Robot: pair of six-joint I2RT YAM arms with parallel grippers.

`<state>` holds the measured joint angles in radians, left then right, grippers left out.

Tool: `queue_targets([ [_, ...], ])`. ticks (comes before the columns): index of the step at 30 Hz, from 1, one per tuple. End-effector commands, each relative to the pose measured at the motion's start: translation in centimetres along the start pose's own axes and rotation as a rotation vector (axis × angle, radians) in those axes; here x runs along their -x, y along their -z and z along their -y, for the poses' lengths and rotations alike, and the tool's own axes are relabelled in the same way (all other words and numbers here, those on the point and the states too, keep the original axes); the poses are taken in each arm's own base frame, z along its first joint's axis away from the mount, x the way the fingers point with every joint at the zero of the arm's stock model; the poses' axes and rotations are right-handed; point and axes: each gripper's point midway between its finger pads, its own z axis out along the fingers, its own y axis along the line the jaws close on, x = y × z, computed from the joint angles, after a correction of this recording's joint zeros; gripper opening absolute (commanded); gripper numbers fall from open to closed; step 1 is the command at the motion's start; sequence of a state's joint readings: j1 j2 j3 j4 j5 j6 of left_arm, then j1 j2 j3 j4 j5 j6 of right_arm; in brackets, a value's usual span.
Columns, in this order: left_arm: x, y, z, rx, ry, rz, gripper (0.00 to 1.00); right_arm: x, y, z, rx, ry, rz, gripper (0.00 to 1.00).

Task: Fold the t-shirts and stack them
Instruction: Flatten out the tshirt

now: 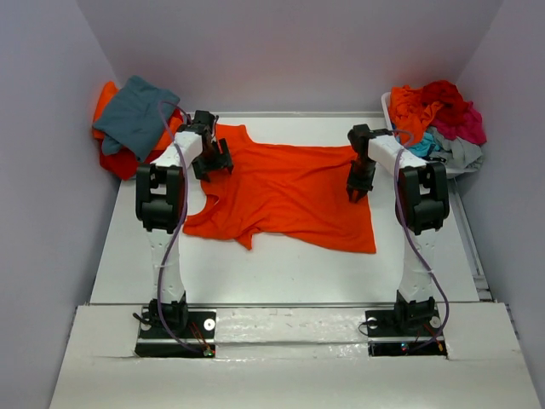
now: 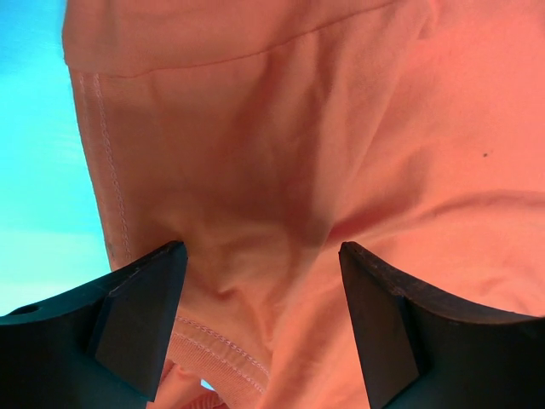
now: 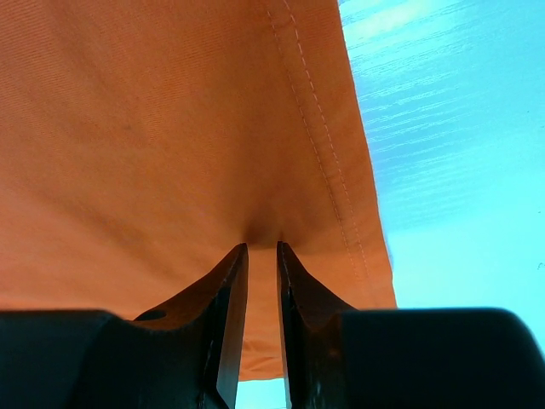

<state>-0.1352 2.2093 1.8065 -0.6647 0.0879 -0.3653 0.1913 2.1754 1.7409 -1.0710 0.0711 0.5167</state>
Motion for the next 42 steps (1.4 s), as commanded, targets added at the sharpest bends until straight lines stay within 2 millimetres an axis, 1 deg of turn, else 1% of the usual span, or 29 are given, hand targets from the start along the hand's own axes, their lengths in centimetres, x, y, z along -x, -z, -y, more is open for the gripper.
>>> queue_targets([
  [1,0.3,0.7,-0.2,-0.023,0.017,0.004,0.85,0.0,-0.1,0.6,-0.035,-0.007,-0.008,0.26],
  [7,0.7,0.9,-0.5,-0.019,0.023,0.010,0.85,0.0,-0.5,1.1,-0.071,-0.015,-0.017,0.26],
  [12,1.0,0.8,-0.7,-0.004,0.015,0.013,0.85,-0.2,-1.1,2.1,-0.138,-0.017,-0.030,0.26],
  [14,1.2,0.9,-0.8,0.001,0.013,0.017,0.85,-0.3,-1.2,2.6,-0.163,-0.020,-0.027,0.26],
  [15,1.6,1.0,-1.1,0.004,0.020,0.023,0.85,-0.3,-1.3,2.7,-0.168,-0.020,-0.027,0.26],
  [17,1.5,0.9,-1.2,0.008,0.019,0.015,0.85,-0.3,-1.3,2.8,-0.176,-0.022,-0.027,0.26],
  [18,1.8,0.9,-1.0,0.005,0.018,0.021,0.85,-0.4,-1.3,3.0,-0.181,-0.021,-0.029,0.26],
  [20,1.7,0.8,-1.1,0.007,0.017,0.012,0.85,-0.3,-1.2,3.1,-0.188,-0.020,-0.027,0.26],
  [21,2.0,0.9,-0.9,0.003,0.017,0.018,0.85,-0.2,-1.3,3.5,-0.193,-0.030,-0.029,0.26],
  [23,1.9,0.6,-0.9,0.005,0.017,0.010,0.85,-0.1,-1.1,3.5,-0.193,-0.028,-0.026,0.26],
  [24,2.4,0.7,-1.2,0.007,0.025,0.018,0.85,0.0,-1.2,4.0,-0.200,-0.037,-0.026,0.26],
  [27,2.5,0.7,-1.2,0.010,0.024,0.013,0.85,0.0,-1.2,4.1,-0.202,-0.034,-0.026,0.26],
  [28,2.8,0.6,-1.6,0.015,0.030,0.014,0.85,0.2,-1.2,4.4,-0.202,-0.042,-0.026,0.26],
  [30,3.1,0.7,-1.6,0.017,0.027,0.020,0.85,0.1,-1.2,4.5,-0.206,-0.040,-0.027,0.26],
  [31,3.3,0.6,-2.1,0.023,0.037,0.018,0.85,0.1,-1.2,4.5,-0.206,-0.038,-0.025,0.26],
  [33,3.4,0.6,-2.1,0.025,0.034,0.019,0.85,0.3,-1.1,4.9,-0.206,-0.046,-0.025,0.27],
  [34,3.8,0.6,-2.7,0.037,0.042,0.022,0.85,0.4,-1.1,4.8,-0.205,-0.043,-0.024,0.26],
  [35,3.9,0.7,-2.7,0.040,0.041,0.025,0.85,0.3,-1.2,4.8,-0.206,-0.043,-0.025,0.26],
  [36,4.3,0.8,-3.2,0.049,0.044,0.032,0.85,0.4,-1.1,4.9,-0.207,-0.042,-0.024,0.26],
  [38,4.4,0.6,-3.3,0.053,0.040,0.029,0.85,0.5,-1.1,4.9,-0.207,-0.039,-0.022,0.27],
  [39,4.8,0.7,-3.7,0.056,0.047,0.027,0.85,0.5,-1.1,4.9,-0.208,-0.037,-0.023,0.27],
  [40,5.0,0.8,-3.7,0.055,0.047,0.032,0.84,0.6,-1.2,5.2,-0.210,-0.046,-0.026,0.26],
  [42,5.3,1.2,-3.5,0.053,0.046,0.044,0.84,0.7,-1.1,5.1,-0.208,-0.043,-0.023,0.26],
])
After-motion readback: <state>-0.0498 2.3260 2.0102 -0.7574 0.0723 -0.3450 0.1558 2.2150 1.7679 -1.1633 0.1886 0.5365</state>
